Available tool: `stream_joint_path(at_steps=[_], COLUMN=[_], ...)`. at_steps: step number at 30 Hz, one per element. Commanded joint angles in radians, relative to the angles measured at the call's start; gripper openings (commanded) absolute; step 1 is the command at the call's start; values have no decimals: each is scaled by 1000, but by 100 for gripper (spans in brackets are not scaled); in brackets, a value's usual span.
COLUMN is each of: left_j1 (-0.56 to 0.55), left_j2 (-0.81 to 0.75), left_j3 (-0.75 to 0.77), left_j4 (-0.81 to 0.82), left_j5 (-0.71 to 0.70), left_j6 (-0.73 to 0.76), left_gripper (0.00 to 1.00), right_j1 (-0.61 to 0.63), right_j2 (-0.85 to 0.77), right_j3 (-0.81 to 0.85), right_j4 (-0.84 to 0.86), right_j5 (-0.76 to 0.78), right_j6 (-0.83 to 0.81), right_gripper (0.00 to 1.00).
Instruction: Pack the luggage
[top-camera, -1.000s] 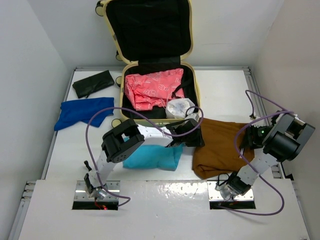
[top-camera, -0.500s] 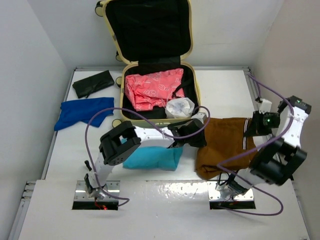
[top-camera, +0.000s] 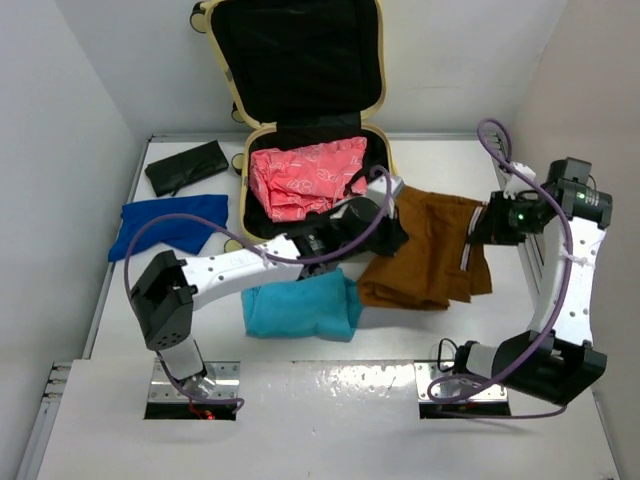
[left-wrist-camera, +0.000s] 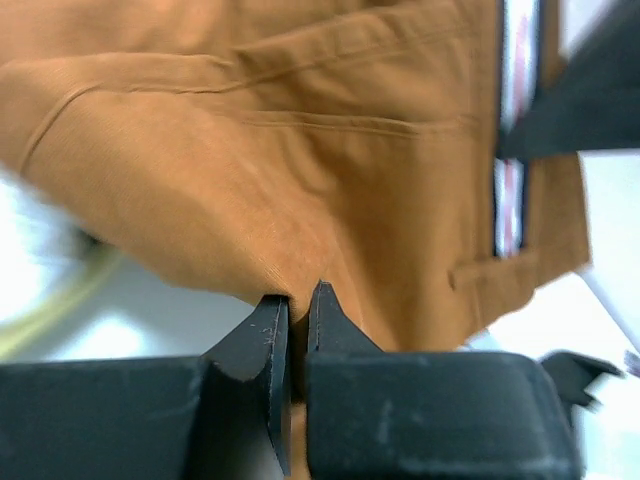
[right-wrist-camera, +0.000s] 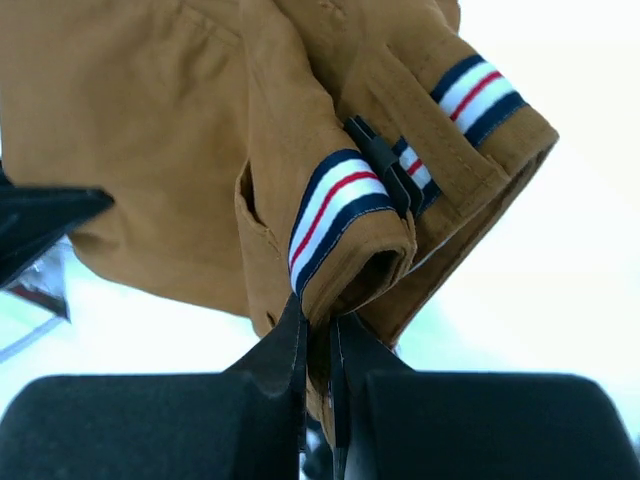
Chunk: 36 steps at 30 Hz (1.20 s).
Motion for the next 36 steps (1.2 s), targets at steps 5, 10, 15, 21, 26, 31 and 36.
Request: stream_joint_path(at_steps=[5,10,15,21,26,31,36], left_j1=[270,469,580,701,790,882,901], left_j2=[-67,25,168,309,357,316,239], left_j3=[27,135,332,535,552,380,161], left_j4=[104,115,45,5,-46,-109,-109], left_j5=[30,75,87,29,-26,-86,-86], left_j6=[171,180,171,162,130,70,61], left_gripper=[0,0,0,0,0,0,0], right_j1=[256,356,444,489,560,615,647], right_j2=[13,195,418,668,826,944,1015], right_j3=[-72,26,270,491,686,733,747], right_j4=[442,615,666,721,713,746,761], right_j5=[1,33,28,22,24,51,118], right_j6=[459,510,533,606,600,594,604], right_gripper=[0,0,0,0,0,0,2])
